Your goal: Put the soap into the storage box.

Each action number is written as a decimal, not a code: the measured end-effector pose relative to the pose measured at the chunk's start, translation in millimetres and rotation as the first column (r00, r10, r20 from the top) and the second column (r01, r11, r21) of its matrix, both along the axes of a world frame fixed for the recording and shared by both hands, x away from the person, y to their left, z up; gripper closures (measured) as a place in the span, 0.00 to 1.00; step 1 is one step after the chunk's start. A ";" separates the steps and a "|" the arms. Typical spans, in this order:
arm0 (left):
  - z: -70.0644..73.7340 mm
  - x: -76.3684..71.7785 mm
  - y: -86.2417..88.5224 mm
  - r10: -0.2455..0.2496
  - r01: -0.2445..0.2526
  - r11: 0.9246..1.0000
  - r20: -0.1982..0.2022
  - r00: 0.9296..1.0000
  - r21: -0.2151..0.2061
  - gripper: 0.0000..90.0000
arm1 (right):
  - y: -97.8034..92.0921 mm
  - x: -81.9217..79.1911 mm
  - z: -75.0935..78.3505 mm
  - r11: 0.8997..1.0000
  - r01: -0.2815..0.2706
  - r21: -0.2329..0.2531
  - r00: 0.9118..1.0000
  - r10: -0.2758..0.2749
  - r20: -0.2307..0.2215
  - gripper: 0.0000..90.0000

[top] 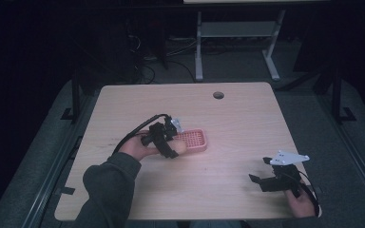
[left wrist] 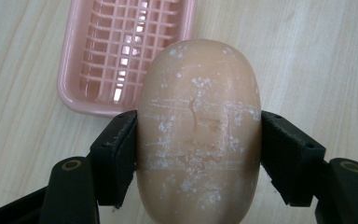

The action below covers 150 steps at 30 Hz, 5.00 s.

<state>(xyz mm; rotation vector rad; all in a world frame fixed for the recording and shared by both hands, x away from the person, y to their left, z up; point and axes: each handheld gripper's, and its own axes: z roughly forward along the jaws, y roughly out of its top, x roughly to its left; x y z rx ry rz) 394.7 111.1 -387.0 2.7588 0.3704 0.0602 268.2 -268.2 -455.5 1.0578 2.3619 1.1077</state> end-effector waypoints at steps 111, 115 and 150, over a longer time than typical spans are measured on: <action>-31.6 68.4 -59.4 -0.016 0.018 0.999 -0.056 0.998 0.028 0.36 | -3.4 -0.4 -1.2 1.000 -0.008 0.007 1.000 0.008 -0.013 0.16; -31.6 68.6 -59.4 -0.017 0.018 0.999 -0.057 0.998 0.027 0.36 | -3.3 -0.2 -1.4 1.000 -0.008 0.006 1.000 0.008 -0.013 0.16; -15.8 53.1 -50.5 -0.026 0.026 1.000 -0.024 0.999 0.008 0.30 | -2.4 0.1 -1.4 1.000 -0.008 0.006 1.000 0.008 -0.009 0.16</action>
